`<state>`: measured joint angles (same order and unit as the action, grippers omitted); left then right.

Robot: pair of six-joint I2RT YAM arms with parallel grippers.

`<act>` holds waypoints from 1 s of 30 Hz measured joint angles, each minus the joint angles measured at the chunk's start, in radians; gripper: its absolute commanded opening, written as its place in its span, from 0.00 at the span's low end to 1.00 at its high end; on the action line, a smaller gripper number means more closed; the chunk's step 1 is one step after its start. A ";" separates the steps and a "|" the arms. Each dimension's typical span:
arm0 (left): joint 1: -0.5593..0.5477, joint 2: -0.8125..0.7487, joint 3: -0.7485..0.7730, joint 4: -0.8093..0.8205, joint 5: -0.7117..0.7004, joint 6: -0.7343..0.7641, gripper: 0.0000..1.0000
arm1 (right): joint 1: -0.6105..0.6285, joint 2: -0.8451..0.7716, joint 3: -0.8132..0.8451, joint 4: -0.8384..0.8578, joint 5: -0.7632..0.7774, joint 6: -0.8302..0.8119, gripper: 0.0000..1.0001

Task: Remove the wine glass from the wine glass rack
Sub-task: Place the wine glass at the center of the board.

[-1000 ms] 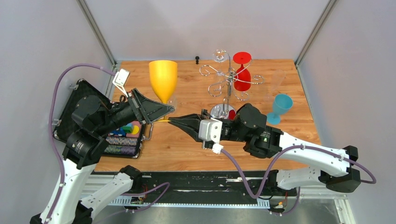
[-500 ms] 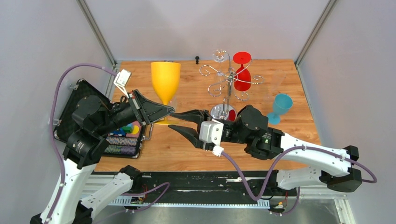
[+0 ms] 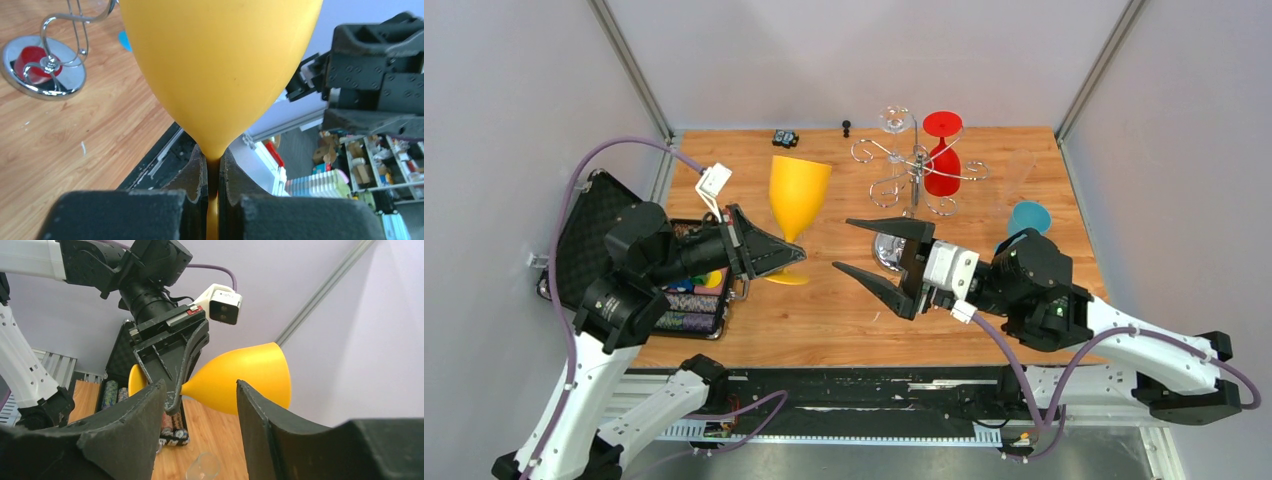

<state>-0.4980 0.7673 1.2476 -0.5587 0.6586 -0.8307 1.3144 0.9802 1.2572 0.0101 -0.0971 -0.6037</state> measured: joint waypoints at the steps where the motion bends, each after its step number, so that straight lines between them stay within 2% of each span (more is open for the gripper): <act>1: 0.000 0.000 -0.012 -0.007 0.008 0.017 0.00 | 0.000 -0.008 0.000 -0.018 0.014 0.013 0.58; 6: 0.000 -0.008 -0.066 -0.055 0.042 0.142 0.00 | 0.000 -0.011 0.031 -0.136 0.089 0.091 0.61; 14: 0.000 -0.021 -0.127 -0.164 0.097 0.367 0.00 | -0.053 0.077 0.201 -0.368 0.118 0.232 0.64; 18: 0.000 -0.029 -0.138 -0.214 0.140 0.459 0.00 | -0.138 0.117 0.283 -0.483 0.005 0.320 0.64; 24: 0.000 -0.045 -0.140 -0.287 0.188 0.561 0.00 | -0.312 0.178 0.412 -0.626 -0.245 0.452 0.66; 30: 0.000 -0.048 -0.140 -0.327 0.211 0.617 0.00 | -0.372 0.236 0.463 -0.717 -0.443 0.516 0.65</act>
<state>-0.4980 0.7193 1.1076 -0.8856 0.8692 -0.2138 0.9424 1.2163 1.7199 -0.7071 -0.5400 -0.0875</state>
